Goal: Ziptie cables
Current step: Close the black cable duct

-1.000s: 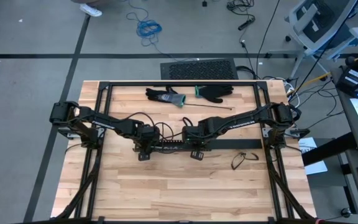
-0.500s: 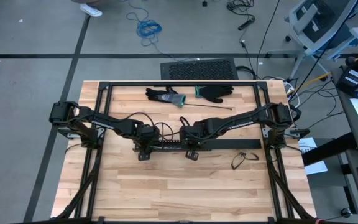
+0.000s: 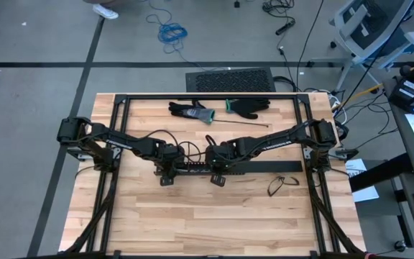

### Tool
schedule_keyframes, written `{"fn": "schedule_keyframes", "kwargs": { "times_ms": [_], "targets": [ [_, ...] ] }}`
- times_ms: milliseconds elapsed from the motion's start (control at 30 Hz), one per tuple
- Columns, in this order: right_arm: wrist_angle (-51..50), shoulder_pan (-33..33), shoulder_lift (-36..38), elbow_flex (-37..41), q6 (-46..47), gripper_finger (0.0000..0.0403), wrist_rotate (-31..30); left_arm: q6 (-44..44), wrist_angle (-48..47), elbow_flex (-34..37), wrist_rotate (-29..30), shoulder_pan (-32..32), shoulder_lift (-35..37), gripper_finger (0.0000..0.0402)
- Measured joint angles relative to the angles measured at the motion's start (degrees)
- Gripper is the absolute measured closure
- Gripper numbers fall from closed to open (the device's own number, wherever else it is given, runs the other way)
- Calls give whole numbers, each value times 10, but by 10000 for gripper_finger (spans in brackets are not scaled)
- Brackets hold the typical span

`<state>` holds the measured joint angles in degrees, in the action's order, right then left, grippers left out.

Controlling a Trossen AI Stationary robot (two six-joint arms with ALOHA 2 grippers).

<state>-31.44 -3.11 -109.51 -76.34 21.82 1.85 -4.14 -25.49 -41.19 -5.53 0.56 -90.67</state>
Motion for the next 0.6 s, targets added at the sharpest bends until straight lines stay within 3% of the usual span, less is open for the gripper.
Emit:
{"fn": "schedule_keyframes", "kwargs": {
  "times_ms": [600],
  "targets": [
    [56,1,-34,-3,17,403,26,1,2,-1,8,0,0,166]
  ]
}}
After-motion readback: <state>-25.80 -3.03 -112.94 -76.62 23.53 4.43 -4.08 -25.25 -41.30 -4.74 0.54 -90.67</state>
